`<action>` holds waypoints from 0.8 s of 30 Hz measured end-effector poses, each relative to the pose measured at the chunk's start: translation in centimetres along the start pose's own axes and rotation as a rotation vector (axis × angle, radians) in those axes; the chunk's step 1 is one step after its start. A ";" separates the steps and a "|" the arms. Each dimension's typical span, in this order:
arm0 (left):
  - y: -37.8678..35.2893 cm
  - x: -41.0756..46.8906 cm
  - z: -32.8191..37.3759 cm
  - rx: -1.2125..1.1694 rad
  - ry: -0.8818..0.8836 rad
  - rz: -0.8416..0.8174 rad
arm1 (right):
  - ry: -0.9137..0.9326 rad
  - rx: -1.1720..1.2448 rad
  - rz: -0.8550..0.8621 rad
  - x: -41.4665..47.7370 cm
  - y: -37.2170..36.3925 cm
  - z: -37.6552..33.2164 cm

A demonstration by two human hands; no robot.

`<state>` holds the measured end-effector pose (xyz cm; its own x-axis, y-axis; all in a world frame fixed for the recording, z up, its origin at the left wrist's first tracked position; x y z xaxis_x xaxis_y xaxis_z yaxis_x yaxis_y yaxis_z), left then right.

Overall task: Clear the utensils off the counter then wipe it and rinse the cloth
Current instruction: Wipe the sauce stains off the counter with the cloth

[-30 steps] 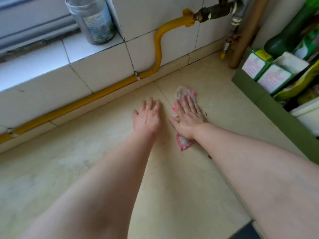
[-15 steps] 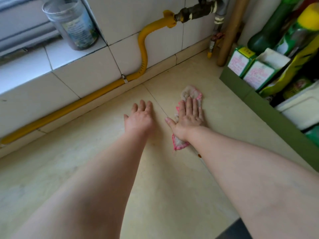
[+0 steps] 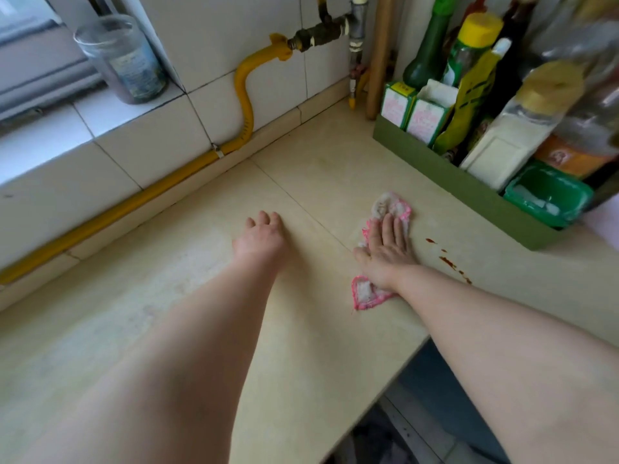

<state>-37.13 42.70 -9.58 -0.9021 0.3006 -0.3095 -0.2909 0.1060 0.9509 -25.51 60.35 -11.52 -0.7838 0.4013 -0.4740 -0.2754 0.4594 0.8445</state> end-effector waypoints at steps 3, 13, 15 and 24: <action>-0.2 -0.7 0.1 0.027 -0.017 0.001 | 0.041 0.020 -0.008 -1.4 0.3 0.7; -0.8 -1.7 0.3 -0.047 -0.051 0.055 | 0.269 -0.137 0.037 -3.2 -2.1 -3.2; -0.5 -1.2 0.5 -0.062 -0.063 0.067 | 0.276 -0.163 0.022 -1.9 -1.8 -4.3; 2.1 3.2 -0.3 -0.115 -0.002 0.114 | 0.290 -0.188 0.002 6.0 1.3 -8.8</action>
<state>-40.76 43.66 -8.54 -0.9309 0.3060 -0.1996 -0.2215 -0.0382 0.9744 -35.46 56.34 -11.07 -0.9024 0.1480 -0.4047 -0.3505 0.2944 0.8891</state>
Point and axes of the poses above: each hand's wrist, its own x-axis towards the middle knuckle, its own y-axis out of the back of the hand, z = x × y, the point moved 5 cm from there along x, towards the middle knuckle, and after that the axes turned 3 degrees about x, right-handed, at the moved point
